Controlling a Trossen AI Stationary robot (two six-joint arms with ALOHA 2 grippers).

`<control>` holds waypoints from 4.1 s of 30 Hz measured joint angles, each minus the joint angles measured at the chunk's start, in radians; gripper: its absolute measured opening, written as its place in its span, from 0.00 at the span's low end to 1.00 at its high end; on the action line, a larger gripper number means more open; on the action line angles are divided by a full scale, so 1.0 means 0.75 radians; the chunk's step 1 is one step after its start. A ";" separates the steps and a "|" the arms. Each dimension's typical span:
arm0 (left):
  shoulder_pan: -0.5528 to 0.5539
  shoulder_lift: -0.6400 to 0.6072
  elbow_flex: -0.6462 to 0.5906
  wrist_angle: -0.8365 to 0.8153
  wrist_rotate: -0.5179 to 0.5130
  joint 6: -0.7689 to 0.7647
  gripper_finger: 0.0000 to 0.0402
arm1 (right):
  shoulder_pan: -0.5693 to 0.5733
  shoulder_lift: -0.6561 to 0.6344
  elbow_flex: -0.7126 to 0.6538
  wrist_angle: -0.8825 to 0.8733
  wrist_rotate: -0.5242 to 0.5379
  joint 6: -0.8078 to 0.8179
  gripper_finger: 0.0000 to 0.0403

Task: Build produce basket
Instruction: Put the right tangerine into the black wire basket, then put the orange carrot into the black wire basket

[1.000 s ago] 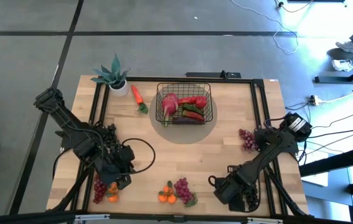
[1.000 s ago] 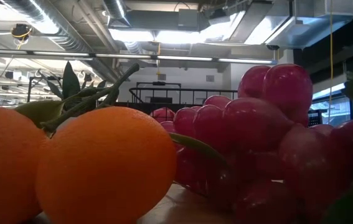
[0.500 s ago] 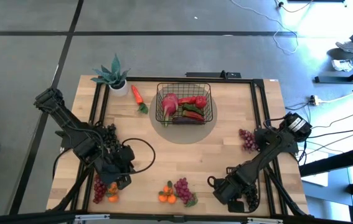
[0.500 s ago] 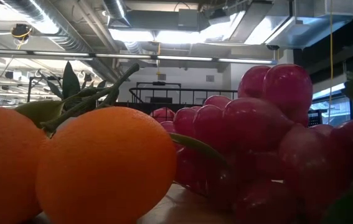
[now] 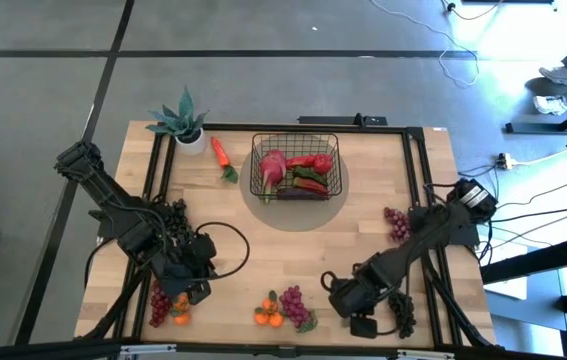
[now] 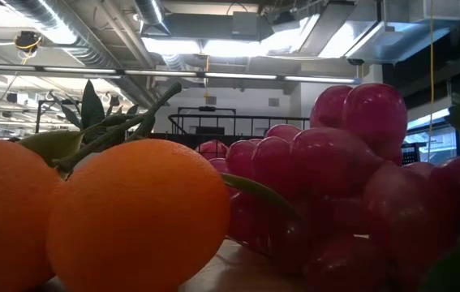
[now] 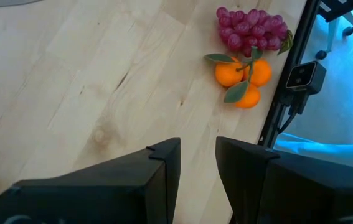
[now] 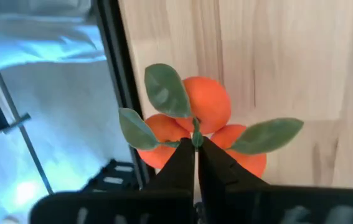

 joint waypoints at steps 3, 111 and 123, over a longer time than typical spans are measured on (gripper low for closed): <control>0.000 0.000 0.000 -0.001 -0.003 0.001 0.22 | -0.036 0.000 0.097 -0.075 0.038 -0.005 0.00; 1.046 -0.013 0.001 -0.408 0.001 -0.131 0.22 | -1.314 0.004 0.654 -0.319 0.296 -1.502 0.26; 1.221 -0.013 0.001 -0.424 0.030 0.115 0.22 | -1.165 0.005 0.714 -0.447 0.184 -1.575 0.26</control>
